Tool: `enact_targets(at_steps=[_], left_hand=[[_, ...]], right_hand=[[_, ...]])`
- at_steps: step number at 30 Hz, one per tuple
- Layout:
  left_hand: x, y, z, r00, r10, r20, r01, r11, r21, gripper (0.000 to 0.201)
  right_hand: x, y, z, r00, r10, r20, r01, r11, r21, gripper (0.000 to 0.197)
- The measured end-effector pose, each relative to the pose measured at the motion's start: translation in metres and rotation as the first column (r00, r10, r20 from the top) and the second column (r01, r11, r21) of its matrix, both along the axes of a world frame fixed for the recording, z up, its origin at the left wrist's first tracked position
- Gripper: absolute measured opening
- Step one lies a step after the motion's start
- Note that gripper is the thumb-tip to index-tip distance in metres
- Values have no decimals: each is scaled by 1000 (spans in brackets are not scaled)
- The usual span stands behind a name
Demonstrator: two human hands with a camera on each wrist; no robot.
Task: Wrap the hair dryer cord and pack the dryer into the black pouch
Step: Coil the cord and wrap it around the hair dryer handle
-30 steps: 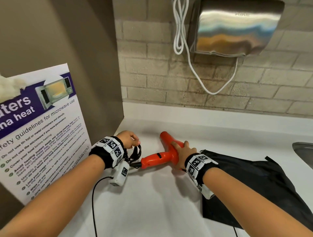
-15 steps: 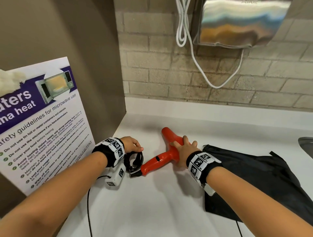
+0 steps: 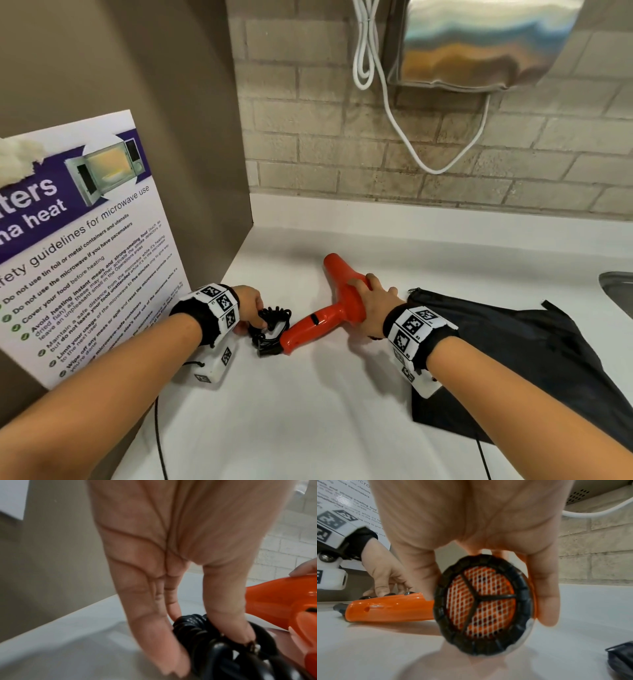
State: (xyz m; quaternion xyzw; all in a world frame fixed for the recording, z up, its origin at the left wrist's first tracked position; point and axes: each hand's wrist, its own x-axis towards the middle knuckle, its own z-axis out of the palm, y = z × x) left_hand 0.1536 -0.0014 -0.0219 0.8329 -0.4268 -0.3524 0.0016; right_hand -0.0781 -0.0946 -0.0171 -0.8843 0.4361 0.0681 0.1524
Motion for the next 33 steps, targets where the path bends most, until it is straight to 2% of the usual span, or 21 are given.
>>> enact_targets(at_steps=[6,10,15,17,20,23,25,29,33], left_hand=[[-1,-2,3,999,-19,51,19,1000,5,41],[-6,-3,11,957,-178,229,163,983,84,53],[-8,-6,10,918,-265,296,242,964,113,60],[-8,-7,9,921,-254,295,246,967,62,55],[-12,-9,7,961,-203,189,210,977,-19,48],[-17,-13,5,961,-161,225,188,977,-102,31],[-22,-16,3,965,-131,227,166,976,-143,30],[-30,-19,1,955,-169,243,193,978,-81,44],[-35,-17,7,948,-245,204,245,969,24,39]], right_hand=[[1,3,2,1000,19,12,-19,1000,-6,84],[2,6,2,998,-6,65,6,1000,6,87],[11,10,0,994,-55,99,52,998,34,85],[16,11,1,994,-55,95,50,997,50,87],[23,14,0,995,-40,95,36,999,39,87],[28,16,-1,995,-26,96,23,999,30,84],[30,17,-1,996,-20,88,17,999,26,82],[30,19,-1,996,-16,89,14,1000,20,81],[30,20,-1,988,-56,146,51,998,40,84]])
